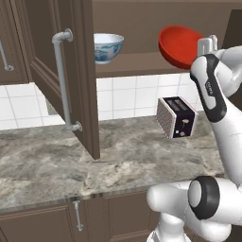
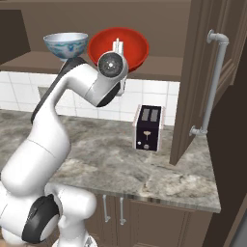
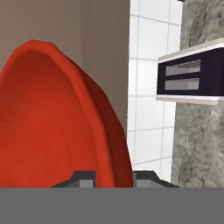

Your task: Open the cabinet. Pick the bowls from the counter and place them in the cabinet. Then close the cabinet.

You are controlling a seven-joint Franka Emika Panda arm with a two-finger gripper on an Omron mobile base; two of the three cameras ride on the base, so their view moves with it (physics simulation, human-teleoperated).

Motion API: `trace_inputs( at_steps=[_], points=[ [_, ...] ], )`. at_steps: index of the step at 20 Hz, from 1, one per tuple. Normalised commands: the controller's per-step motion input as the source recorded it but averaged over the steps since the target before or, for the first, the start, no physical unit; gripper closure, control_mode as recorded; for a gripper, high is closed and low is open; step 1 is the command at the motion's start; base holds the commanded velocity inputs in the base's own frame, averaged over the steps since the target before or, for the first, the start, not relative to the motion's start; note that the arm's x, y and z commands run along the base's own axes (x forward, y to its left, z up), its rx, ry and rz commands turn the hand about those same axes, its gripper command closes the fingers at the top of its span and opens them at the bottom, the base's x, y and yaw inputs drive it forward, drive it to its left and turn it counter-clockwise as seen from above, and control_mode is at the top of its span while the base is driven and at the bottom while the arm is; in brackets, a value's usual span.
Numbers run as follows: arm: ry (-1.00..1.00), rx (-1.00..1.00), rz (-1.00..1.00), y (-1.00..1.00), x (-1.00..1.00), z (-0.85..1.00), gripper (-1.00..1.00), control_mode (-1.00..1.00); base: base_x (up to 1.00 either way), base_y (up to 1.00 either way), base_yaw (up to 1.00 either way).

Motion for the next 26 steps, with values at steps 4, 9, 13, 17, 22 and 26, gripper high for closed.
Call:
trace_inputs(
  at_steps=[4,9,13,17,22,26],
  points=[
    [0.04,0.0,0.03,-0.08,0.53,-0.03,1.0,-1.0,0.0,0.0,0.0],
    [0.02,0.0,0.03,-0.08,0.47,-0.01,1.0,-1.0,0.0,0.0,0.0],
    [0.0,0.0,0.04,-0.07,0.34,-0.06,1.0,-1.0,0.0,0.0,0.0],
    [0.0,0.0,0.05,-0.05,0.15,-0.12,1.0,-1.0,0.0,0.0,0.0],
    [0.0,0.0,0.03,0.0,0.02,-0.15,1.0,-1.0,0.0,0.0,0.0],
    [0.0,0.0,0.0,0.0,0.18,-0.02,1.0,-1.0,0.0,0.0,0.0]
  ],
)
